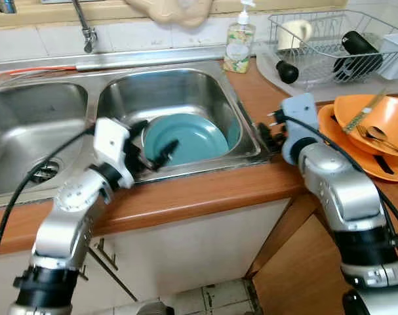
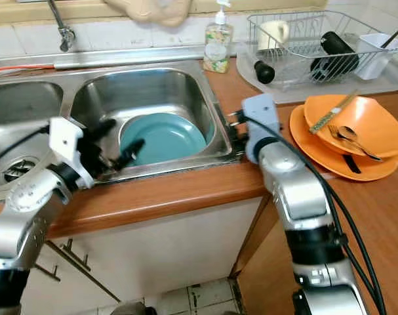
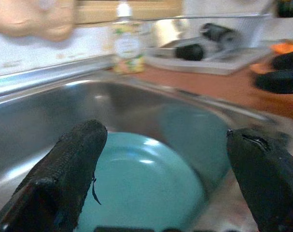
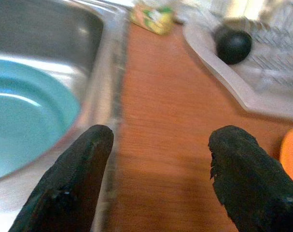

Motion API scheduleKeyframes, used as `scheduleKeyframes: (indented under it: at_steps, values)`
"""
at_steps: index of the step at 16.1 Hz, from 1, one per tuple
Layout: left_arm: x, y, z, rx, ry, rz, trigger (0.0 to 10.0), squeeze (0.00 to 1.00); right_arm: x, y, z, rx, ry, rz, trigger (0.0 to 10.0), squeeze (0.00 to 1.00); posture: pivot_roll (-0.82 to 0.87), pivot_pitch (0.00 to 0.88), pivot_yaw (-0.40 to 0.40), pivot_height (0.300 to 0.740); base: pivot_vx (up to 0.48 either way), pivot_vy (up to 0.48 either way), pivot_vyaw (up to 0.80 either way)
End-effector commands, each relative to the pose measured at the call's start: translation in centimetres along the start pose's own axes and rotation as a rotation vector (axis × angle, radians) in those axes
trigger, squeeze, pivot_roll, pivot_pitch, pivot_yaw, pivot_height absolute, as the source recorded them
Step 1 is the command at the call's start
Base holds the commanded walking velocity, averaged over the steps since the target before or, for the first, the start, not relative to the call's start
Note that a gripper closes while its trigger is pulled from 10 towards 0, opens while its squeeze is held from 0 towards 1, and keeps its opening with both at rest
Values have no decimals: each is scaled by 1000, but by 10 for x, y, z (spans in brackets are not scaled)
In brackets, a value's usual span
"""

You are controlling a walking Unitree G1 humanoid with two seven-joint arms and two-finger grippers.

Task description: Kitchen organization

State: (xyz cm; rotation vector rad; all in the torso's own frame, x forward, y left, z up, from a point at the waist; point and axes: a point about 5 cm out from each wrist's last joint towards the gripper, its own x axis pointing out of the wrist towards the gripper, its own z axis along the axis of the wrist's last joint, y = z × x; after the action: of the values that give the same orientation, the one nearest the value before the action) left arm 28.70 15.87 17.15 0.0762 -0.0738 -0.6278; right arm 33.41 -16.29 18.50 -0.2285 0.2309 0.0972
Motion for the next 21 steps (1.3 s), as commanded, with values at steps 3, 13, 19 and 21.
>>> scheduleKeyframes:
  at_steps: [3, 13, 19, 21]
  values:
    - [-3, -18, 4, -15, 1, -122, 10000, 0, 4, -18, 0, 18, 2, -91, 10000, 0, -1, 0, 36, 740, 0, 0, 0]
    - [-5, -26, 3, -25, 31, -188, 10000, 0, 14, -55, -16, 35, 90, -238, 10000, 0, -3, 0, 36, 740, 0, 0, 0]
    - [-5, -27, 3, -24, 33, -196, 10000, 0, 20, -64, -24, 38, 135, -240, 10000, 0, -7, 0, 35, 740, 0, 0, 0]
    - [-5, -27, 3, -22, 33, -195, 10000, 0, 22, -65, -26, 42, 155, -224, 10000, 0, -7, 0, 35, 740, 0, 0, 0]
